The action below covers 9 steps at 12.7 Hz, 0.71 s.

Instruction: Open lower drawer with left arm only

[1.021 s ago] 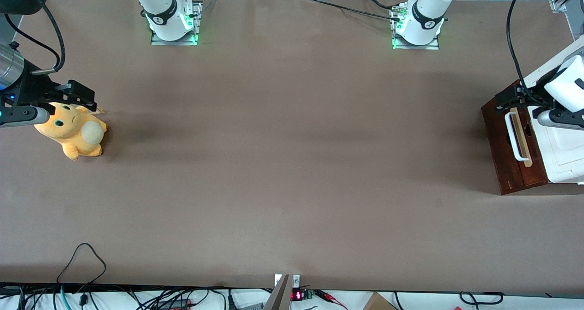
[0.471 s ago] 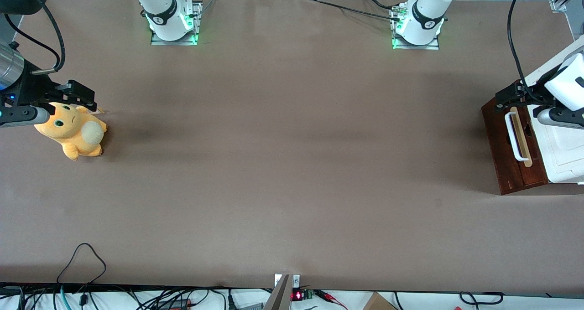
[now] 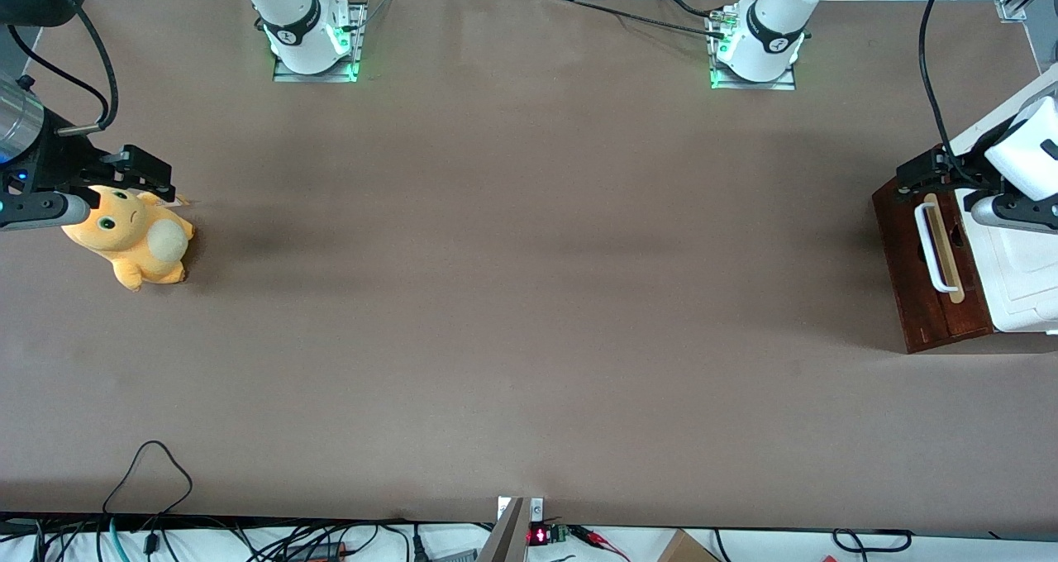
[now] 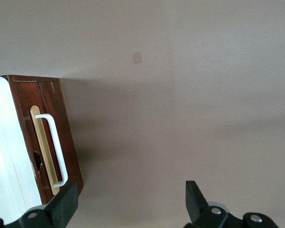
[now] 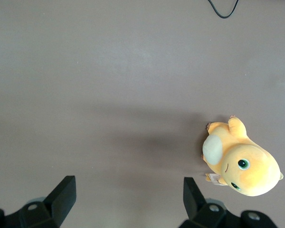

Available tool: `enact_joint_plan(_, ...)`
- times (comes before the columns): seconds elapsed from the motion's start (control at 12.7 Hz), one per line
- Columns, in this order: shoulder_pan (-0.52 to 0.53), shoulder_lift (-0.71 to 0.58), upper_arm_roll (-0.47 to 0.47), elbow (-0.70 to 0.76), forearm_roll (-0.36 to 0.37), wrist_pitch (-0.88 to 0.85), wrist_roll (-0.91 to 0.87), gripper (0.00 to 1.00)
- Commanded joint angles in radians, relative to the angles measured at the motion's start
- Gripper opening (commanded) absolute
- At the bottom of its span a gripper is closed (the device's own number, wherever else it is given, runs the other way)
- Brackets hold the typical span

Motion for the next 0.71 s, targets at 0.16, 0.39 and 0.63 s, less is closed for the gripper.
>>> enact_joint_plan(0.16, 0.003, 0.01, -0.076, 0.021, 0.188, -0.026, -0.136, 0.98)
enact_joint_plan(0.39, 0.02, 0.049, -0.149, 0.005, 0.408, -0.058, -0.271, 0.98)
enact_joint_plan(0.63, 0.024, 0.092, -0.221, -0.094, 0.658, -0.068, -0.455, 0.97)
